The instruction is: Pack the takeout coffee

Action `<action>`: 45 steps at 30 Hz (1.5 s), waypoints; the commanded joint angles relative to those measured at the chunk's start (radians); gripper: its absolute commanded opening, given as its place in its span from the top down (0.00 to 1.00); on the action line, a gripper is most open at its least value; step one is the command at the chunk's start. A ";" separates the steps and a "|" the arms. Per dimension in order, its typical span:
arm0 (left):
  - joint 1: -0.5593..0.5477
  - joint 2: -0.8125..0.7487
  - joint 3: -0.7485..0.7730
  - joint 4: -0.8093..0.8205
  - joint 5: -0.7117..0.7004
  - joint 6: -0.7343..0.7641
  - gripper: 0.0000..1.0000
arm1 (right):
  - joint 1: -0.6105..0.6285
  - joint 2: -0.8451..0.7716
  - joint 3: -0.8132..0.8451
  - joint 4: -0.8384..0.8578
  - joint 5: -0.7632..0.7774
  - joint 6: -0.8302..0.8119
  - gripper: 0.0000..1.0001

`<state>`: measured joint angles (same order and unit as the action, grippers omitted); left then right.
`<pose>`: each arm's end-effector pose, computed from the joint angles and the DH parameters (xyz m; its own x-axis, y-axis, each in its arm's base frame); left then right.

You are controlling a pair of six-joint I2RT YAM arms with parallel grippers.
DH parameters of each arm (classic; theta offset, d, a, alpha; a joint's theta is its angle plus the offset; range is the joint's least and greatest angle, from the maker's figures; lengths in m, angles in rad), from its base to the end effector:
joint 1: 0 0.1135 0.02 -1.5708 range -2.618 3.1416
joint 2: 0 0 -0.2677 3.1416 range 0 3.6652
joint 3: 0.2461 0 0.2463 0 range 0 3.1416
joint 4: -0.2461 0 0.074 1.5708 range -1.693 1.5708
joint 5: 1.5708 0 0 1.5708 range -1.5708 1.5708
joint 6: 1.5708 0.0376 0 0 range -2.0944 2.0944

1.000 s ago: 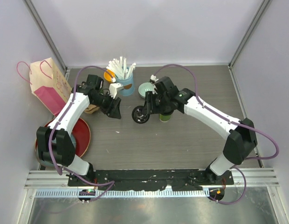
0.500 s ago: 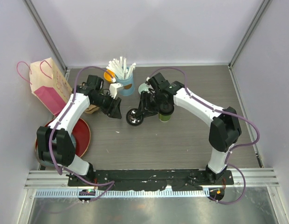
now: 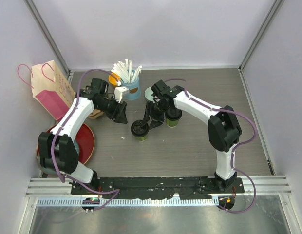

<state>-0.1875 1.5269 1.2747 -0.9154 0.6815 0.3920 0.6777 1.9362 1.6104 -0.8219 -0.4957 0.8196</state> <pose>0.2855 -0.0783 0.2845 -0.6871 0.4324 -0.5840 0.7035 0.5970 -0.3856 0.3044 0.2680 0.2463 -0.9991 0.0211 0.0367 0.0389 0.8020 0.5961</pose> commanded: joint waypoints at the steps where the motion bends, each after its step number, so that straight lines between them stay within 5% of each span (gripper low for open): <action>1: 0.006 -0.036 -0.005 0.026 0.021 -0.004 0.48 | 0.003 0.020 0.049 -0.011 -0.052 0.038 0.98; 8: 0.006 -0.030 0.000 0.020 0.015 0.002 0.48 | 0.003 0.041 0.068 -0.006 -0.050 0.030 0.83; 12: 0.005 -0.027 0.003 0.015 0.016 0.005 0.48 | 0.002 0.037 0.077 -0.005 -0.052 0.016 0.51; 17: 0.005 -0.033 0.008 0.010 0.049 0.005 0.48 | 0.003 0.021 0.105 -0.005 -0.043 -0.005 0.31; 29: -0.009 -0.126 0.037 -0.146 0.200 0.102 0.51 | 0.003 -0.121 0.083 0.001 0.069 -0.097 0.14; 38: -0.325 -0.257 -0.084 -0.295 -0.019 0.338 0.51 | 0.003 -0.474 -0.119 0.230 0.262 -0.189 0.11; 45: -0.656 -0.264 -0.227 -0.182 -0.258 0.320 0.53 | -0.015 -0.736 -0.179 0.228 0.673 -0.281 0.07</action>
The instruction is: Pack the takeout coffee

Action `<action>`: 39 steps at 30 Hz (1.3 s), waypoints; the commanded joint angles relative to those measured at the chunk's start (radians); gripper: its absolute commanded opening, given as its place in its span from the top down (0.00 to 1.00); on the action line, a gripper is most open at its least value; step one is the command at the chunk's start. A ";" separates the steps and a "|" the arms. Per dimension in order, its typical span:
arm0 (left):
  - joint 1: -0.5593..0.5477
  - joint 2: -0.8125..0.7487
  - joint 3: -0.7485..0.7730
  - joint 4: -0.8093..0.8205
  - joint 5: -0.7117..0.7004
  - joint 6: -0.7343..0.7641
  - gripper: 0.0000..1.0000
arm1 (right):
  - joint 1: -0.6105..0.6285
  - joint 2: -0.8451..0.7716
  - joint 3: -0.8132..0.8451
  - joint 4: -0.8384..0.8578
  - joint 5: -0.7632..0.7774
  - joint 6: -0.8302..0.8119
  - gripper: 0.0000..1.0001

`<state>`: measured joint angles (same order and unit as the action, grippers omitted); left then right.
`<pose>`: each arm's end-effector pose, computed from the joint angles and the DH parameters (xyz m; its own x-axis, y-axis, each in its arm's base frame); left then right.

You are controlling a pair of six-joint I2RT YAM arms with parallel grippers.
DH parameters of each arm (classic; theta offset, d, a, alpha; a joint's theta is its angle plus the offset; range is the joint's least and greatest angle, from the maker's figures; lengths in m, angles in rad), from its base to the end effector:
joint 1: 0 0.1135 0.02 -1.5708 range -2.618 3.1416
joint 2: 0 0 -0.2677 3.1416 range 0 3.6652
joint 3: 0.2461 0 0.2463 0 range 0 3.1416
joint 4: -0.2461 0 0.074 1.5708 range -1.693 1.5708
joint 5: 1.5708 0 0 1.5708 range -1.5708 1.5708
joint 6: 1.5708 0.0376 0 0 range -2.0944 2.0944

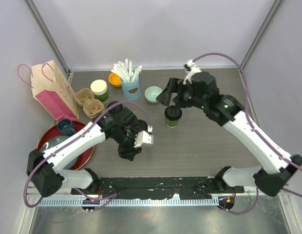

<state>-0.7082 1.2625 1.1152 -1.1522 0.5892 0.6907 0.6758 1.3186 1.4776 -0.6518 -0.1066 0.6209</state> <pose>0.1475 -0.1538 0.2915 -0.1474 0.8236 -0.5476 0.9702 0.0128 -0.2419 0.2142 0.1768 0.4171 -0.7046 0.1765 -0.6873 -0.3506 0.7555 0.5535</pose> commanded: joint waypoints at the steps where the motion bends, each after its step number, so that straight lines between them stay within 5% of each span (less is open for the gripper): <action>1: -0.190 0.020 -0.087 0.090 -0.204 0.014 0.55 | -0.015 -0.142 -0.069 0.066 0.339 -0.090 0.07; 5: -0.283 0.090 -0.166 0.320 -0.466 -0.008 0.69 | -0.018 -0.231 -0.111 0.100 0.389 -0.116 0.07; 12: -0.343 0.234 -0.163 0.456 -0.627 -0.010 1.00 | -0.016 -0.278 -0.142 0.093 0.418 -0.136 0.07; 39: -0.231 0.477 -0.201 0.686 -0.832 0.151 1.00 | -0.018 -0.252 -0.119 0.089 0.427 -0.211 0.07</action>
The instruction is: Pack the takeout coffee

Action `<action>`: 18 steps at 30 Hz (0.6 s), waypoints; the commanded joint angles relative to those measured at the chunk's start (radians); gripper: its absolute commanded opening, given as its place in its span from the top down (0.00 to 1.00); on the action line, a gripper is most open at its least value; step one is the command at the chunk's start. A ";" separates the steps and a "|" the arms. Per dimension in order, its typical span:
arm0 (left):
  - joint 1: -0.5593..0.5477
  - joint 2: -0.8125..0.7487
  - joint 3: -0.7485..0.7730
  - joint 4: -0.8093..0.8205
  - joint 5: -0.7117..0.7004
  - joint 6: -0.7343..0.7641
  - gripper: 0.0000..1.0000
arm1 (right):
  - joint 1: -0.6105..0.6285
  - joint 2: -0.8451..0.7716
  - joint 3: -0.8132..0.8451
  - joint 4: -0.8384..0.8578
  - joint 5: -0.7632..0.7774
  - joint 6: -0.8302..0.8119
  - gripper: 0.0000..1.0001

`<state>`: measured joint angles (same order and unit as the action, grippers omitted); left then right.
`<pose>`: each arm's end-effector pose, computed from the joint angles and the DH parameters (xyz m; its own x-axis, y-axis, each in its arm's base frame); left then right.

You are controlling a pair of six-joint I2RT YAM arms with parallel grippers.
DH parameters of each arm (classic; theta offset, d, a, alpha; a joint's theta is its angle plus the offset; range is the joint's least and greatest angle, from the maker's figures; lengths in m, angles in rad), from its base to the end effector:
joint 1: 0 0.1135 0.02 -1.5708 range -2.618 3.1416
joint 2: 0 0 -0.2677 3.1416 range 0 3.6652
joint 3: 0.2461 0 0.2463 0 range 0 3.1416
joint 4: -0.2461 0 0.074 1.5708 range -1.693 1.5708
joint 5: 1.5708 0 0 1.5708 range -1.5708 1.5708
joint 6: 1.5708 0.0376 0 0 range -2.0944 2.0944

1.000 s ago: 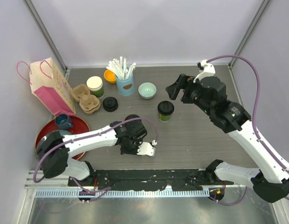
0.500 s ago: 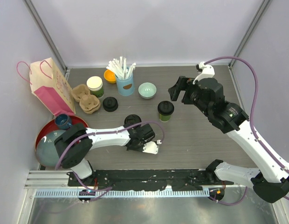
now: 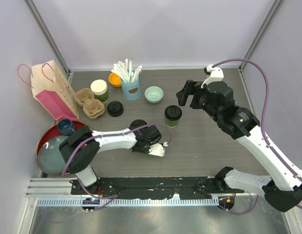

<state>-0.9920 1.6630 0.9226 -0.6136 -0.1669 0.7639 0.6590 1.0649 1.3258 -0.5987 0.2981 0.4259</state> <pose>0.1613 -0.2355 0.1547 0.1717 0.9842 -0.0431 0.9515 -0.1544 0.2660 0.1723 0.1194 0.4308 -0.3899 0.1975 -0.8994 -0.2253 0.9266 0.3012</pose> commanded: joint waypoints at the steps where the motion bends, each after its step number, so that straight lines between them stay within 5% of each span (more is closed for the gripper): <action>1: 0.058 0.084 -0.002 0.152 -0.075 0.084 1.00 | 0.001 0.003 0.033 0.036 0.021 -0.018 0.07; 18: 0.205 0.251 0.183 0.207 -0.034 0.216 1.00 | -0.001 0.027 0.032 0.024 0.021 -0.039 0.06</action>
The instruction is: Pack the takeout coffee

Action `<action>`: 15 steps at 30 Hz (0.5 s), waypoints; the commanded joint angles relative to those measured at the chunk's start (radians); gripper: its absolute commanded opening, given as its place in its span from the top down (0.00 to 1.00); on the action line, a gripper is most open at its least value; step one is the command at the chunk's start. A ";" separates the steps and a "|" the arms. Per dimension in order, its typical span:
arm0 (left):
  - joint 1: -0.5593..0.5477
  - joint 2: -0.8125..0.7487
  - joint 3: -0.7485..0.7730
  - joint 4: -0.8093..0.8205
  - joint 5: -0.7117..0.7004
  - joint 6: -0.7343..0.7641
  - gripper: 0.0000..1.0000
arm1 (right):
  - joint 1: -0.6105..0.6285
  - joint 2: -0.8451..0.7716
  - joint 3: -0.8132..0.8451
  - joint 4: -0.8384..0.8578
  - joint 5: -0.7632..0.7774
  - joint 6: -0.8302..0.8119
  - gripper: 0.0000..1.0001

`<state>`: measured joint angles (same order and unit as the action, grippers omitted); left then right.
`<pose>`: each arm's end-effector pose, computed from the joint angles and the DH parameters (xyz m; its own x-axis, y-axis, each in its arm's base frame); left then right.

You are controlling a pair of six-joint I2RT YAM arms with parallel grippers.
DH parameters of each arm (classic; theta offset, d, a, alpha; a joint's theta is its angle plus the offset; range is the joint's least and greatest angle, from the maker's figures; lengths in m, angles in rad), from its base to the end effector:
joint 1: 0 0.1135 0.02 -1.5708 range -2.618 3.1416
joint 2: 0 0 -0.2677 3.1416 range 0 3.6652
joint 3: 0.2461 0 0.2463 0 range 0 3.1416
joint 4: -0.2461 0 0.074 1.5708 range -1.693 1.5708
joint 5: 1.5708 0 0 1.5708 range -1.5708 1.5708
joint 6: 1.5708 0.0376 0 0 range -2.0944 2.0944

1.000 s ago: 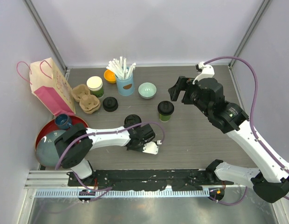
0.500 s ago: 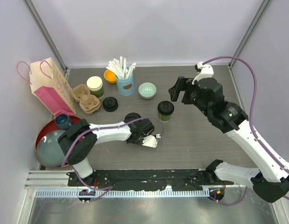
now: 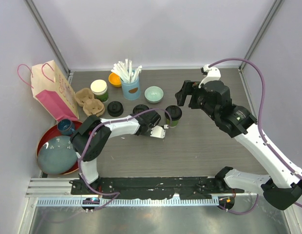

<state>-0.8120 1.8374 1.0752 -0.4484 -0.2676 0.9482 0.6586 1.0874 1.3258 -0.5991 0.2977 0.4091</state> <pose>0.2436 -0.2425 0.1470 0.1410 0.9900 -0.0045 0.8938 -0.1253 0.4306 0.1779 0.1237 0.4264 -0.4025 0.1694 -0.8996 -0.2266 0.9337 0.2772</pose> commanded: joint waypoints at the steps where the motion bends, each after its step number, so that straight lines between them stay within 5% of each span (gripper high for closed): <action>1: 0.039 0.098 0.055 0.045 0.071 0.035 1.00 | -0.002 0.005 0.030 0.021 0.027 -0.023 0.06; 9: 0.073 0.132 0.115 0.040 0.085 0.043 1.00 | -0.007 0.012 0.021 -0.002 0.063 -0.033 0.00; 15: 0.050 0.011 0.060 -0.018 0.148 0.020 0.99 | -0.016 0.020 0.015 -0.014 0.063 -0.033 0.00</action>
<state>-0.7452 1.9278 1.1896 -0.3874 -0.2440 0.9833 0.6506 1.1069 1.3258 -0.6231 0.3332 0.3893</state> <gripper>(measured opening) 0.012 0.996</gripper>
